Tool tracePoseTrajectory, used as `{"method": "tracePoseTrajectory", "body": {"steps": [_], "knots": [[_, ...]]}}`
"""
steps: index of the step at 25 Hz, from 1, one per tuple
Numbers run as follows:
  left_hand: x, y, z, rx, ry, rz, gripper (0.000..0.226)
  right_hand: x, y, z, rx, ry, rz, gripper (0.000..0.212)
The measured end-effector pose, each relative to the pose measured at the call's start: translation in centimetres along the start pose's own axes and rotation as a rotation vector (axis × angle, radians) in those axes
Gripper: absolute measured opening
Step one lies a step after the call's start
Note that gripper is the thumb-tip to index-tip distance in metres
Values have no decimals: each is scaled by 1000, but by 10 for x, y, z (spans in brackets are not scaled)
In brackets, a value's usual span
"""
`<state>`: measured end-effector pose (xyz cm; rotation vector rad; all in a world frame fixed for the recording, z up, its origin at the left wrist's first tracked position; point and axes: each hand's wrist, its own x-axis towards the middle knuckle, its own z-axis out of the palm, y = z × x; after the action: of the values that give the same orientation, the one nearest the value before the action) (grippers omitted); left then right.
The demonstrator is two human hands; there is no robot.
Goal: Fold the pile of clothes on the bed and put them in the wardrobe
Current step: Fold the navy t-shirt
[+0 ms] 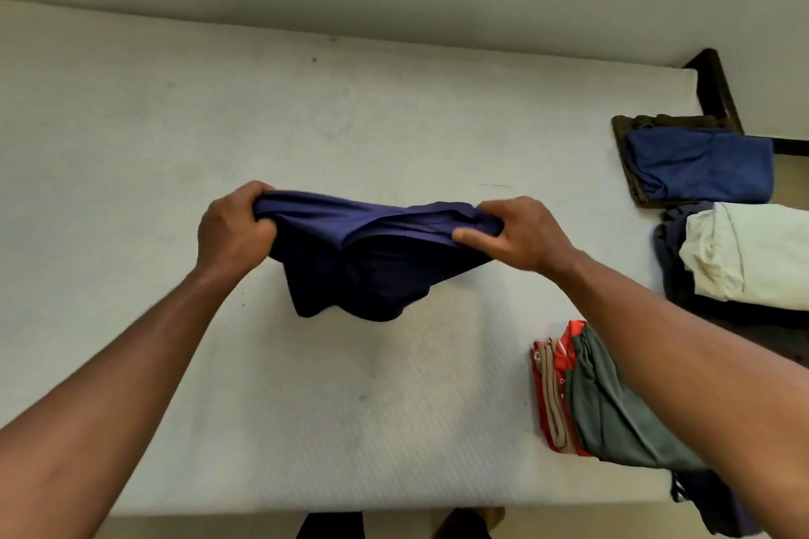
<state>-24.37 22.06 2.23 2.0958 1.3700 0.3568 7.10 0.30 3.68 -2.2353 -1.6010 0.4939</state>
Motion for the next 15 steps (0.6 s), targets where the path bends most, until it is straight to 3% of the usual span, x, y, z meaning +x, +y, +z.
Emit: {"method": "tracePoseTrajectory", "body": {"steps": [2,4,6,8,9,11,15], "knots": [[5,-4,-3,-126,103,-85,38,-5,-4,9,-58,-34,-57,29],[5,-8,-4,-227,158,-150,35,-8,-12,18,44,36,78,15],[-3,-13,-1,-275,191,-168,30,-11,-24,28,354,190,363,31],[-17,-15,5,-313,222,-183,31,-13,-42,42,734,298,599,15],[-22,-17,9,-344,244,-198,34,-13,-54,48,873,329,661,23],[-30,-18,17,-412,315,-268,34,-10,-72,59,1049,376,707,28],[-20,-15,20,-764,449,-574,13,8,-98,55,1144,392,673,9]]}}
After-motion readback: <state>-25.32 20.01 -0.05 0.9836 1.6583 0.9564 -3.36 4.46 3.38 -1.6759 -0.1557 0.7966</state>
